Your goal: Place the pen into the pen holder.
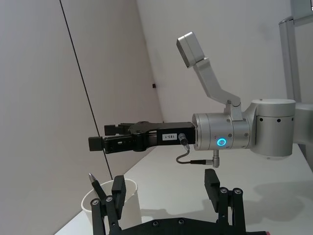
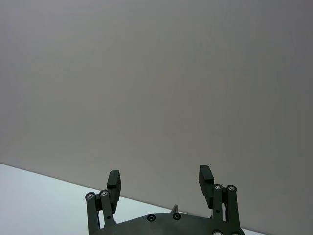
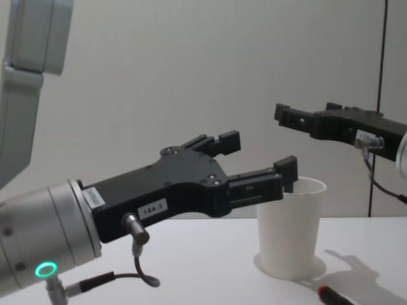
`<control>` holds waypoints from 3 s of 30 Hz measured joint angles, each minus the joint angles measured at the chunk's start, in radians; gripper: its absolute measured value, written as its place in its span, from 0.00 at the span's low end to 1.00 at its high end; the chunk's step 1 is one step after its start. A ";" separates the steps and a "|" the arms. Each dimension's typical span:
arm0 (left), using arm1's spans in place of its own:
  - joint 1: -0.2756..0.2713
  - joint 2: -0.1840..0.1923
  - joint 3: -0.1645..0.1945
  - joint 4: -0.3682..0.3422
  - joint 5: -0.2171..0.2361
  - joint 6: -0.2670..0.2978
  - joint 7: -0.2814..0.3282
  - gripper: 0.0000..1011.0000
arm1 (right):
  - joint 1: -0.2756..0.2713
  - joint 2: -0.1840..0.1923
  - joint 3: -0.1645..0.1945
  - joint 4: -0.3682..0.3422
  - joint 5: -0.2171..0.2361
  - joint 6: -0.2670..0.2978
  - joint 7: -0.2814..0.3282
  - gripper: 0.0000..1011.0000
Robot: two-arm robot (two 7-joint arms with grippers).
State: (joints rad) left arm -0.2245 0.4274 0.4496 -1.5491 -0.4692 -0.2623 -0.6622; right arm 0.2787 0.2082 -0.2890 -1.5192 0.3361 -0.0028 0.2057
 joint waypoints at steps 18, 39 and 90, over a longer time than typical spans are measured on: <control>-0.003 -0.012 0.001 -0.020 0.070 0.072 0.170 0.99 | -0.121 0.053 0.026 -0.102 -0.021 0.015 -0.057 0.99; -0.008 -0.032 0.003 -0.054 0.186 0.191 0.450 0.99 | -0.288 0.127 0.063 -0.243 -0.047 0.037 -0.136 0.99; -0.013 -0.045 0.005 -0.077 0.269 0.276 0.651 0.99 | -0.390 0.207 0.100 -0.362 0.040 0.085 -0.101 0.99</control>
State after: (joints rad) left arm -0.2372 0.3822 0.4542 -1.6266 -0.2004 0.0138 -0.0108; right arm -0.1116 0.4151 -0.1895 -1.8816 0.3763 0.0818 0.1044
